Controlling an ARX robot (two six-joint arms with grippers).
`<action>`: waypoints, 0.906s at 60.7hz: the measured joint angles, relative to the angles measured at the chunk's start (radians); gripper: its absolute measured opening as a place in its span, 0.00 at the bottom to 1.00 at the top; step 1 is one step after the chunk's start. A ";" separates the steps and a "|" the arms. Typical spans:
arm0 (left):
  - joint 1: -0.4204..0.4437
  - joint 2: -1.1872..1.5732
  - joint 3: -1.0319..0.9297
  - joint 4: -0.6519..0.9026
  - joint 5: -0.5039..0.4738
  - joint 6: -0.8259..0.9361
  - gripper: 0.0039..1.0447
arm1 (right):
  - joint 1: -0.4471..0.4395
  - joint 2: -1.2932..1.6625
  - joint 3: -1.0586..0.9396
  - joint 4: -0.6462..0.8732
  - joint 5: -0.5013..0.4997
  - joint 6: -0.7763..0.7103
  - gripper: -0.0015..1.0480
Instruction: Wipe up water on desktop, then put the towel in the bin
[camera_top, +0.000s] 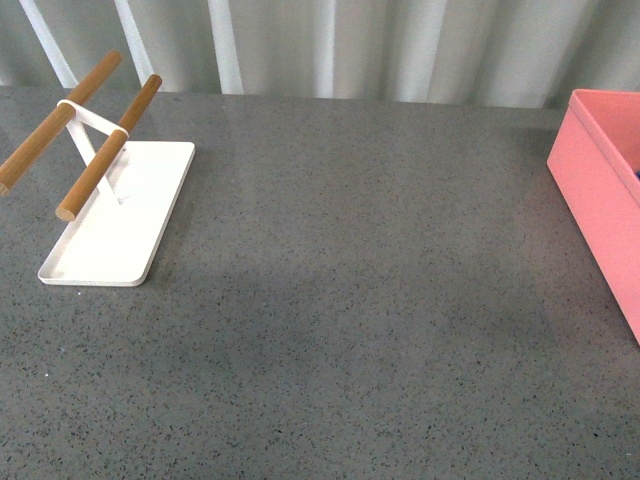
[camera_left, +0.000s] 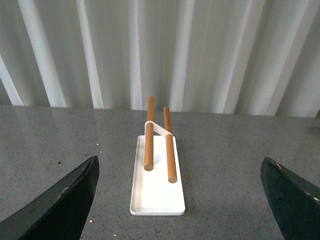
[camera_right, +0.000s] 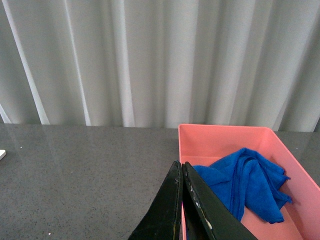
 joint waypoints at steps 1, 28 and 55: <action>0.000 0.000 0.000 0.000 0.000 0.000 0.94 | 0.000 -0.006 0.000 -0.006 0.000 0.000 0.03; 0.000 0.000 0.000 0.000 0.000 0.000 0.94 | 0.000 -0.245 0.000 -0.249 0.003 0.001 0.03; 0.000 -0.001 0.000 0.000 0.000 0.000 0.94 | 0.000 -0.248 0.000 -0.254 0.003 0.001 0.36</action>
